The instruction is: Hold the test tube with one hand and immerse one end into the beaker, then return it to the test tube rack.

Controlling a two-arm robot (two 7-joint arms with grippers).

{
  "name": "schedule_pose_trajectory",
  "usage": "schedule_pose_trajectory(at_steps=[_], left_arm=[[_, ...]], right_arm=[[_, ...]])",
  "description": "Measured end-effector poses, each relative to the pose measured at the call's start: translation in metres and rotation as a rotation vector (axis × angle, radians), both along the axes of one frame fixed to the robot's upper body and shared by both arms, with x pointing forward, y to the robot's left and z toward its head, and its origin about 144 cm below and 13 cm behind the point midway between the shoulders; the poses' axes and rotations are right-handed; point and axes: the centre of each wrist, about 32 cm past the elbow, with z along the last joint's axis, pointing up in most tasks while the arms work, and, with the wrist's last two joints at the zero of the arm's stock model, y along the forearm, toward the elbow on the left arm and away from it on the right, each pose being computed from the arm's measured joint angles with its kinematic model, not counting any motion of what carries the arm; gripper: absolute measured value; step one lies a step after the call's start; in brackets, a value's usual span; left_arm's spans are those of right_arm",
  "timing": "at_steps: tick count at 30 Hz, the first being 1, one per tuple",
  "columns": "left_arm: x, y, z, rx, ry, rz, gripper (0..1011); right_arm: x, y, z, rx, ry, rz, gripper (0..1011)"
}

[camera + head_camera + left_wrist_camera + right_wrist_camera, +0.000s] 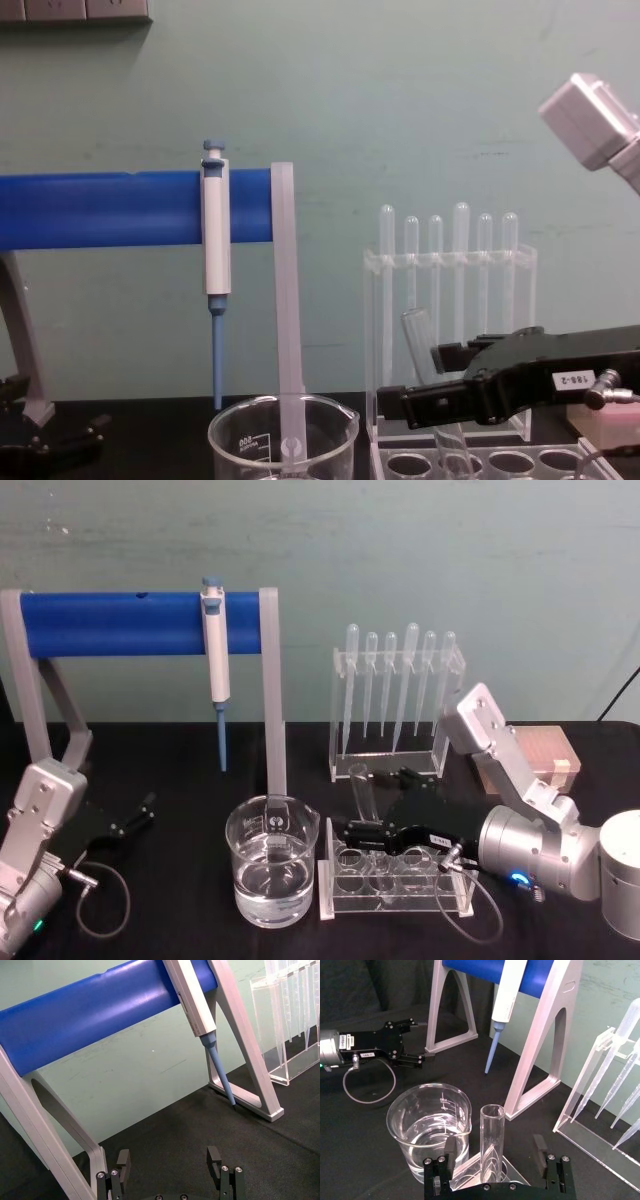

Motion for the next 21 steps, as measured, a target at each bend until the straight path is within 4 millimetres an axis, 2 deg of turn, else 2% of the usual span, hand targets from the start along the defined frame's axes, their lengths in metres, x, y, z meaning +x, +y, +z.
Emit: schedule_pose_trajectory(at_steps=[4,5,12,21], left_arm=[[0.0000,0.0000,0.0000,0.000,0.000,0.000,1000],[0.0000,0.0000,0.0000,0.000,0.000,0.000,1000],[0.0000,0.0000,0.0000,0.000,0.000,0.000,1000],[0.0000,0.0000,0.0000,0.000,0.000,0.000,1000]], right_arm=[[0.0006,0.0020,0.0004,-0.004,0.004,0.000,915],[0.0004,0.0025,0.0010,-0.004,0.004,-0.001,866],[-0.0021,0.0031,0.0025,0.000,0.001,0.003,685],[-0.0059,0.0031,0.0051,0.015,-0.008,0.002,381]])
